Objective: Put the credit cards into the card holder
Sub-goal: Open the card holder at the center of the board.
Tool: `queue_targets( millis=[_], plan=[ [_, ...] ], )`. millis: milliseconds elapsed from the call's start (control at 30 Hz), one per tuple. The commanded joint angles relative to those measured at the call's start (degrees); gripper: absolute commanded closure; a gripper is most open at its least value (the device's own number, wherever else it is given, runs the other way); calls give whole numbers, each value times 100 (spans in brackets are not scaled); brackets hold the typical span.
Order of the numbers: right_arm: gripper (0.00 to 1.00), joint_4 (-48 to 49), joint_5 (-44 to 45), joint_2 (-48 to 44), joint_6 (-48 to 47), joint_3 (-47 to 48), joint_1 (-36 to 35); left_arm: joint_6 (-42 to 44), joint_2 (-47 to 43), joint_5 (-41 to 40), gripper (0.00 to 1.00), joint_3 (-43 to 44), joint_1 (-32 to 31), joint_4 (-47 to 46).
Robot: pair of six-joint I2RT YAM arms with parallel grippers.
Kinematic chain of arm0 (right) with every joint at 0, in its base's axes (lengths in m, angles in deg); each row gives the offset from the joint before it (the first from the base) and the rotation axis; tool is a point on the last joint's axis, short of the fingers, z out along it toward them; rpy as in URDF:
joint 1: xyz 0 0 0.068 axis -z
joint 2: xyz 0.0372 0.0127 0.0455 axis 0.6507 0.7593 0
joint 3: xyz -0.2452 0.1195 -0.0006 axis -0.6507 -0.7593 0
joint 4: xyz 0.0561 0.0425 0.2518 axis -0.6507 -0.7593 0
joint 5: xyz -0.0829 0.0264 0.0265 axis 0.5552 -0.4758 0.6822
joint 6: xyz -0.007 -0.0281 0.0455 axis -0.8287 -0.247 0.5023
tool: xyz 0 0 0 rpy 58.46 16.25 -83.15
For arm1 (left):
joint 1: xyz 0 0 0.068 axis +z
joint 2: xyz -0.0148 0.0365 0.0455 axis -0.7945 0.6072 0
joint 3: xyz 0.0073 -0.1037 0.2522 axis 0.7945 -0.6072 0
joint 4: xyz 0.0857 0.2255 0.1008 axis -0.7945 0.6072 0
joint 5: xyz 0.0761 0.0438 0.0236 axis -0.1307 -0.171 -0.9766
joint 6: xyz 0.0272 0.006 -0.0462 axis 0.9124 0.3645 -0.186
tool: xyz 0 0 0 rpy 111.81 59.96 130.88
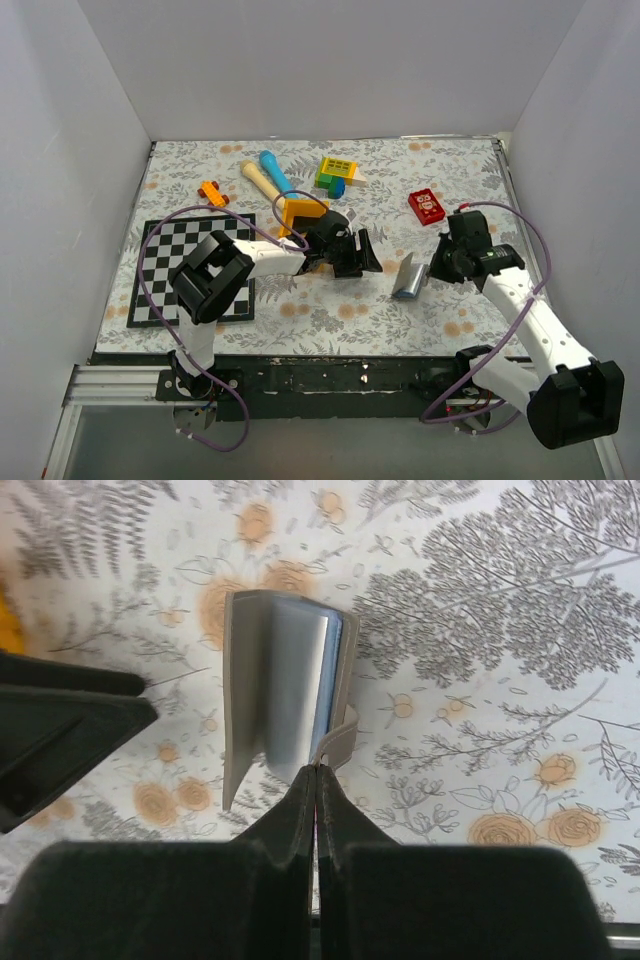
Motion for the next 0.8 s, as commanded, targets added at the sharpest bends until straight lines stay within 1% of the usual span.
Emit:
queue_targets(
  millis=[0, 167, 267, 400, 467, 533, 567, 633, 767],
  plan=[
    [99, 340, -706, -395, -195, 512, 35, 26, -485, -67, 35, -11, -28, -148],
    [99, 384, -1129, -186, -248, 662, 35, -18, -336, 126, 34, 112, -28, -341],
    [99, 358, -1182, -10, -239, 575, 35, -62, -195, 232, 34, 182, -28, -438],
    [99, 428, -1148, 61, -256, 443, 35, -62, -203, 171, 34, 95, -37, -465],
    [99, 350, -955, 88, -239, 434, 35, -62, -160, 171, 33, 86, -28, -456],
    [99, 122, -587, 140, -178, 451, 35, -88, -90, 206, 34, 103, -28, -465],
    [99, -19, -219, 184, -160, 460, 35, -105, -46, 232, 34, 112, -28, -474],
    [99, -178, 108, 219, -116, 460, 35, -114, 42, 259, 34, 121, -37, -482],
    [99, -293, 364, 193, -37, 381, 43, -97, 174, 285, 35, 182, -46, -482]
  ],
)
